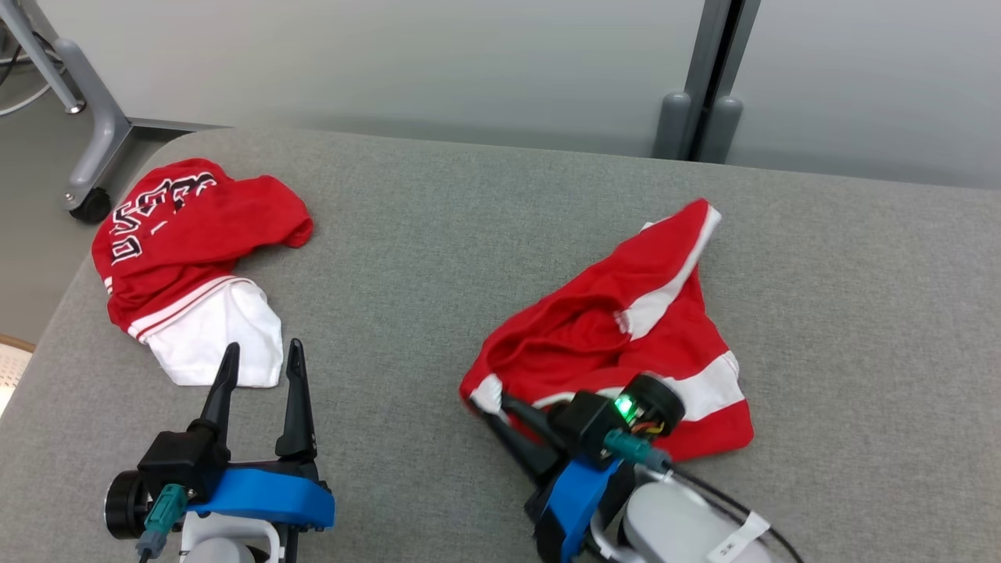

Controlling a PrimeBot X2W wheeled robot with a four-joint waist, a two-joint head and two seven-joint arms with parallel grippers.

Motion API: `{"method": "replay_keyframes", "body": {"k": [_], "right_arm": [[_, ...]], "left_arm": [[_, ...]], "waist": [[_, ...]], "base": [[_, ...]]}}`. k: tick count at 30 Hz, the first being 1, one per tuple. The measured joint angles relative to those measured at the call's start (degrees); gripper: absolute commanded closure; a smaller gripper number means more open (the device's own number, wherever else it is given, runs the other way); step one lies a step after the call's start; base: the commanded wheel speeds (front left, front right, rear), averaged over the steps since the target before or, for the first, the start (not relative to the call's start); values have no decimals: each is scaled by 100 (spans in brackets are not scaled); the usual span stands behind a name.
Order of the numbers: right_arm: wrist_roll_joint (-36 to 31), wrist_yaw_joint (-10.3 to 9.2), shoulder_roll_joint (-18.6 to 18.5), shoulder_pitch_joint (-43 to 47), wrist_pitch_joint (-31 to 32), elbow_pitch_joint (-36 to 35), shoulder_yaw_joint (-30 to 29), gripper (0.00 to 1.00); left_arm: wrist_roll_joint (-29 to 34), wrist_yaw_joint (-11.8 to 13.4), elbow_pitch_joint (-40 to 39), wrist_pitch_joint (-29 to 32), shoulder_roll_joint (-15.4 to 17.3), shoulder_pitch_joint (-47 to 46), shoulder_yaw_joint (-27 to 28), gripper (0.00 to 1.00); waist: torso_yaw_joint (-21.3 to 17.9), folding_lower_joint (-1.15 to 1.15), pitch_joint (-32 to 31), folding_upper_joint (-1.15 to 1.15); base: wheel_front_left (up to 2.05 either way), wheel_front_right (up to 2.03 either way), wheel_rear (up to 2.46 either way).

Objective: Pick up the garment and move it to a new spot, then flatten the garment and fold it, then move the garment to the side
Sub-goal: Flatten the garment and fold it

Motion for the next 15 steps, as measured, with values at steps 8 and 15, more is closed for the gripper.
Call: {"method": "replay_keyframes", "body": {"k": [8,15], "right_arm": [[549,0,1,149,4,205,940,0],[532,0,1,123,-80,158,657,0]], "left_arm": [[-47,21,51,0,-2,-3,-22,0],[-19,26,70,0,-3,-4,16,0]], "waist": [[-35,0,55,0],[-256,0,-30,0]], "base": [[0,0,0],[0,0,0]]}}
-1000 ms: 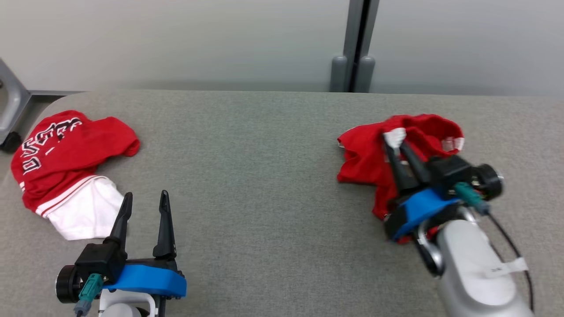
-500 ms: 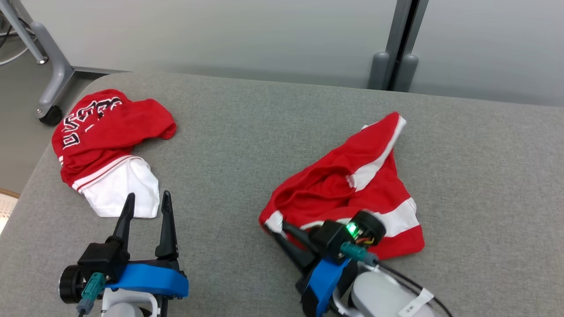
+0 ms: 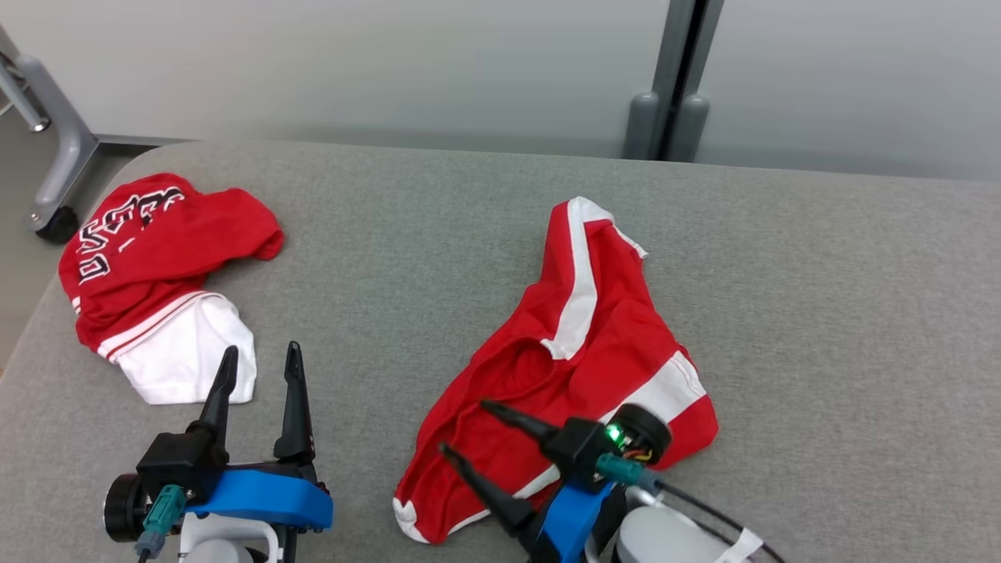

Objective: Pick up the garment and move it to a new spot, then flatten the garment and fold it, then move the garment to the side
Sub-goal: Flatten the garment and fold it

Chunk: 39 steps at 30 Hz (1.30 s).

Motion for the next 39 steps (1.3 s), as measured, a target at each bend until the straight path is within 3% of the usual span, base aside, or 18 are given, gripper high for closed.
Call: {"method": "replay_keyframes", "body": {"k": [7,15,25,34,36,37,39], "right_arm": [[-619,0,0,-36,-47,123,-1488,0],[-1268,-1,-325,71,-47,111,-2938,0],[-1459,0,-375,439,457,328,-3250,0],[-1448,0,-297,486,715,984,-3196,0],[-1394,-1,-277,450,694,1066,-3156,93],[-1384,0,-271,415,642,1088,-3156,100],[-1355,0,-272,352,527,1140,-3196,100]], "left_arm": [[51,-1,-31,0,-1,55,116,0],[80,-9,-88,0,-1,147,194,0],[54,-7,-140,0,-1,72,76,0],[14,15,-138,0,-1,-35,-30,0],[14,18,-138,0,-1,-49,-29,0],[14,19,-138,0,-1,-54,-25,0],[14,42,-134,0,-1,-54,-4,0]], "waist": [[-212,0,-121,0],[-347,-1,-91,0],[-306,0,115,0],[-186,0,298,0],[-181,0,326,0],[-187,0,335,0],[-219,0,342,0]], "base": [[0,0,0],[0,0,0],[0,0,0],[0,0,0],[0,0,0],[0,0,0],[0,0,0]]}}
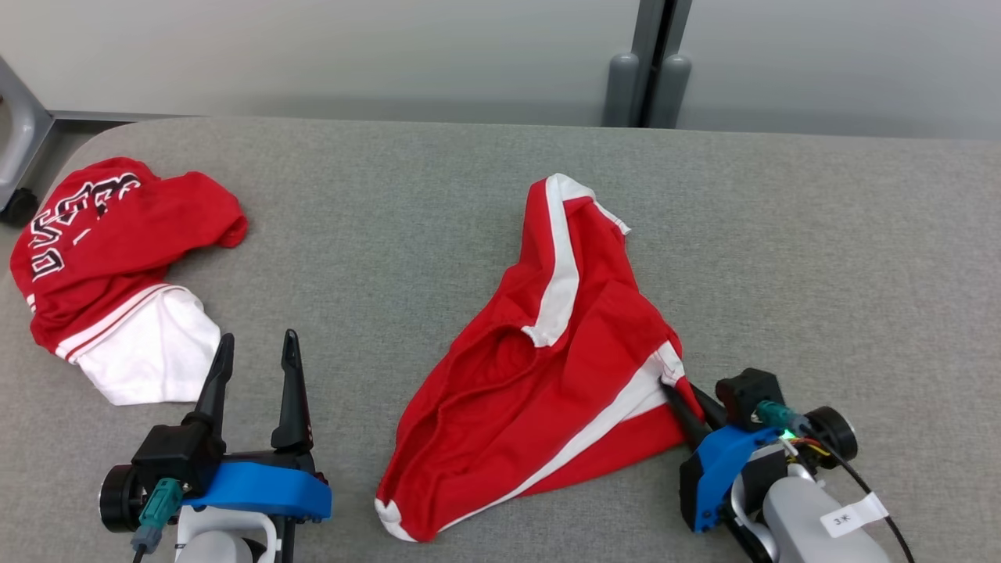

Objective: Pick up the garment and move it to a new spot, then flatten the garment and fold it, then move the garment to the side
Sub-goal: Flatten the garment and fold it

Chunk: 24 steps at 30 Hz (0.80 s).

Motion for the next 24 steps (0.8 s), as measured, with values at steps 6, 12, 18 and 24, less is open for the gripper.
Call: {"method": "replay_keyframes", "body": {"k": [6,12,18,24], "right_arm": [[4,0,-145,-116,-379,-80,-339,100],[8,0,-201,369,-508,-554,-771,100],[27,0,-167,1295,-475,-1101,-1271,100],[-53,0,-2,1833,-338,-1766,-1671,0]], "left_arm": [[-18,2,42,0,0,10,4,0],[-79,49,52,0,-1,92,-66,0],[-119,53,55,0,-1,176,-163,0],[-107,55,63,0,-1,191,-177,0]], "waist": [[-151,0,-117,0],[-299,0,-283,0],[-419,0,-369,0],[-520,0,-412,0]], "base": [[0,0,0],[0,0,0],[0,0,0],[0,0,0]]}}
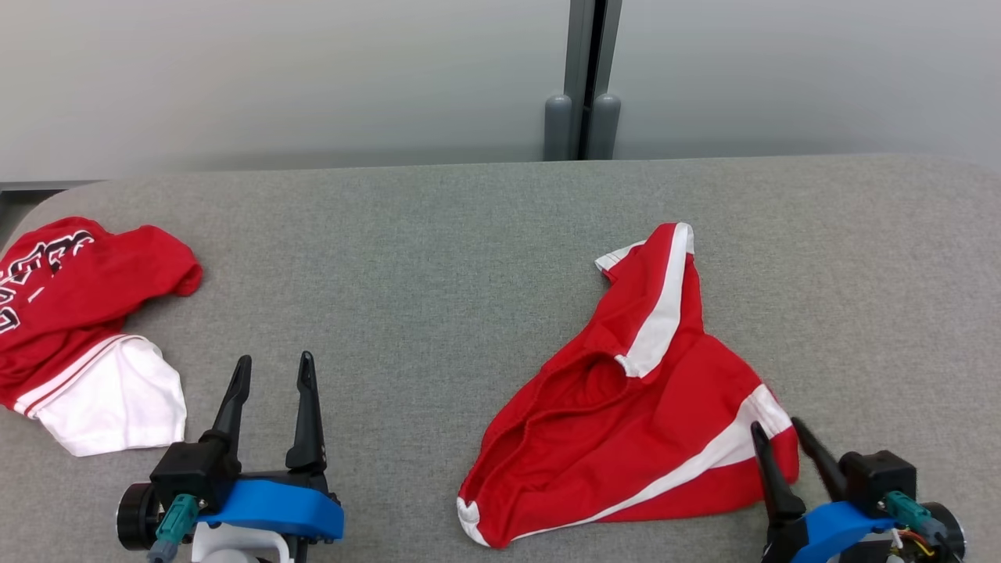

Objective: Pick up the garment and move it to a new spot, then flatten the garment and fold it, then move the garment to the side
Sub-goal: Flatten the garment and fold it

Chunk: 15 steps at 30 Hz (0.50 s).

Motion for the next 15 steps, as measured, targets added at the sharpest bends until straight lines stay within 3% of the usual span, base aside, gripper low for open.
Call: {"method": "replay_keyframes", "body": {"k": [7,15], "right_arm": [[-158,0,158,156,-49,-744,-354,0],[-205,0,257,262,-167,-1472,-310,0]], "left_arm": [[96,-16,32,0,1,27,25,0],[182,-63,57,0,7,117,42,0]], "waist": [[-36,0,-141,0],[-37,0,-308,0]], "base": [[0,0,0],[0,0,0]]}}
